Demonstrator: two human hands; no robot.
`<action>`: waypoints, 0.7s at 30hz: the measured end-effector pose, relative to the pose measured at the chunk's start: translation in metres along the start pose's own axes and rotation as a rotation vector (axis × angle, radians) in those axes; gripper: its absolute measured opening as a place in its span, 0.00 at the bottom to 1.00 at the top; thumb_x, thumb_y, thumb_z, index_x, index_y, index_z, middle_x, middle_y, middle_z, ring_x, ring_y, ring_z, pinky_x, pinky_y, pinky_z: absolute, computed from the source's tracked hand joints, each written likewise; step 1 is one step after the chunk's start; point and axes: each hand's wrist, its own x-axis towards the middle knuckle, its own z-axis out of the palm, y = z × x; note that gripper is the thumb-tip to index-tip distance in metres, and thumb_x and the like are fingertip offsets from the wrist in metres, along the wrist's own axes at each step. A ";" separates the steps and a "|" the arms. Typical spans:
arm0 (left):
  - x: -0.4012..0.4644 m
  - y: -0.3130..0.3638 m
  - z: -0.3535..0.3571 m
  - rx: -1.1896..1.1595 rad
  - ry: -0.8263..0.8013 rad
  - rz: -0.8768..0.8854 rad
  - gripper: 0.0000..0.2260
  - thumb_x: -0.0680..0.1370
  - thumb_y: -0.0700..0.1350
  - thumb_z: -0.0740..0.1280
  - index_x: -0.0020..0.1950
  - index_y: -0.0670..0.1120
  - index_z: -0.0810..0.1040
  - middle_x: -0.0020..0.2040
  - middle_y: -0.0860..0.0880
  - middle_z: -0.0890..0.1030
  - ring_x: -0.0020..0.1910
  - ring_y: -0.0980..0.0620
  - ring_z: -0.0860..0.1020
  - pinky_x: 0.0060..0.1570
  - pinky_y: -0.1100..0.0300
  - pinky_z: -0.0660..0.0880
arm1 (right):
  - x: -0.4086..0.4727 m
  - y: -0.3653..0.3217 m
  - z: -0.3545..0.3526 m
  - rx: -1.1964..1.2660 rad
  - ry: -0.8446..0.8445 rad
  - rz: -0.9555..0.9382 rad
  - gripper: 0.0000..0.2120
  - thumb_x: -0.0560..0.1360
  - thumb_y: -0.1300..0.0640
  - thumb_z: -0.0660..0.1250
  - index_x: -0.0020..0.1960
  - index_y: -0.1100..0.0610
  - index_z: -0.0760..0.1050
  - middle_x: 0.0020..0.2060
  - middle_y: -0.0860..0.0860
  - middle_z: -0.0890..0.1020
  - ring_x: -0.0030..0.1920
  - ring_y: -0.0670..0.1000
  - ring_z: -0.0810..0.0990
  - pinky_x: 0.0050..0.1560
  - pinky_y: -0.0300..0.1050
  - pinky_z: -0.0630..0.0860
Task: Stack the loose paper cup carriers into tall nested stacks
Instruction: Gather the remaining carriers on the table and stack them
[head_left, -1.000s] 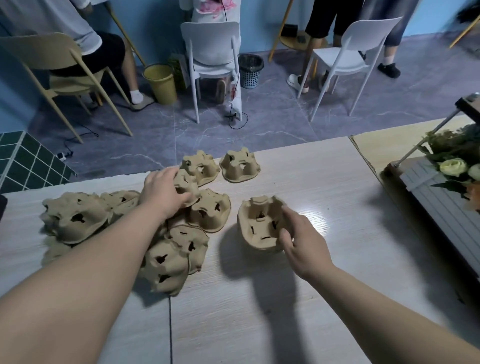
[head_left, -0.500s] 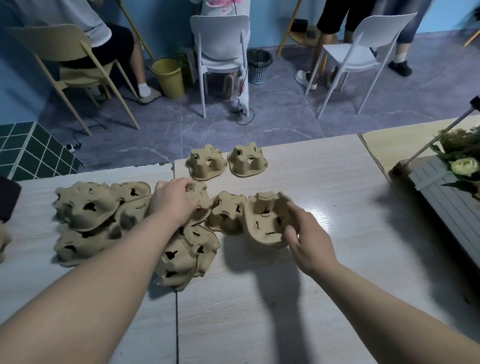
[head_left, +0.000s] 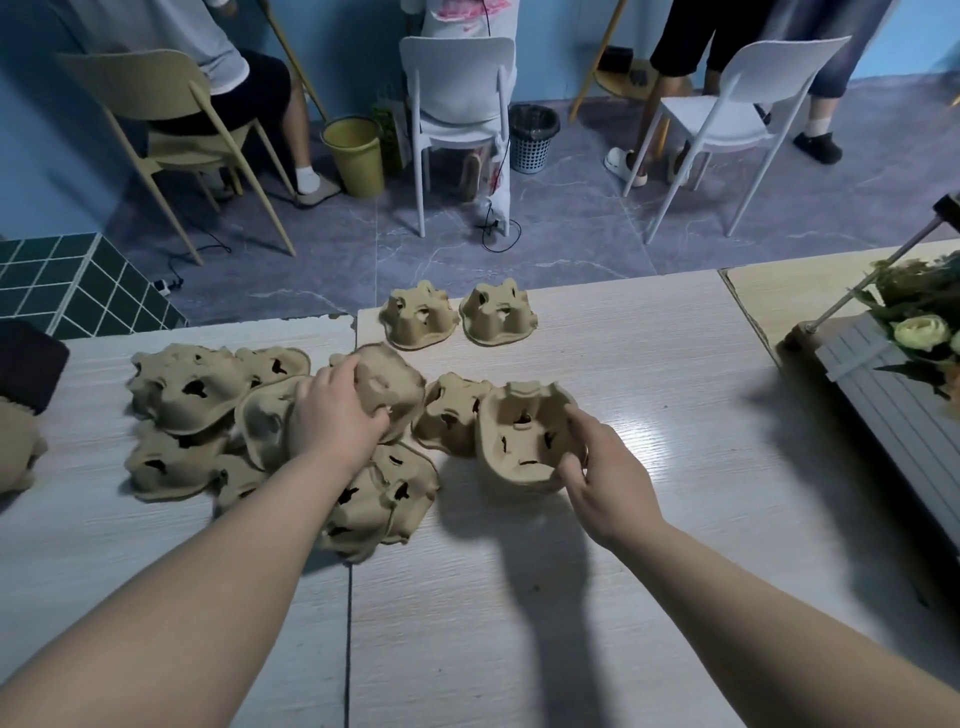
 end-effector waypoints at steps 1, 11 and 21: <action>-0.002 0.002 -0.002 -0.084 0.031 -0.025 0.30 0.72 0.49 0.72 0.73 0.49 0.68 0.65 0.45 0.75 0.65 0.40 0.70 0.63 0.49 0.68 | 0.000 0.000 0.000 0.000 0.000 -0.002 0.27 0.76 0.56 0.58 0.74 0.47 0.60 0.65 0.48 0.72 0.58 0.49 0.74 0.53 0.43 0.70; -0.025 0.043 -0.029 -0.963 -0.060 -0.183 0.23 0.69 0.51 0.74 0.62 0.51 0.74 0.51 0.50 0.82 0.44 0.46 0.79 0.51 0.53 0.75 | -0.004 -0.003 -0.004 0.002 -0.023 -0.023 0.27 0.77 0.55 0.58 0.75 0.45 0.57 0.66 0.48 0.73 0.57 0.50 0.75 0.49 0.41 0.68; -0.053 0.064 -0.019 -1.303 -0.572 -0.359 0.08 0.83 0.43 0.59 0.51 0.46 0.77 0.41 0.47 0.80 0.34 0.53 0.78 0.29 0.63 0.76 | -0.007 -0.003 -0.011 0.022 -0.059 -0.010 0.28 0.78 0.54 0.58 0.75 0.41 0.54 0.55 0.50 0.80 0.47 0.52 0.77 0.42 0.41 0.66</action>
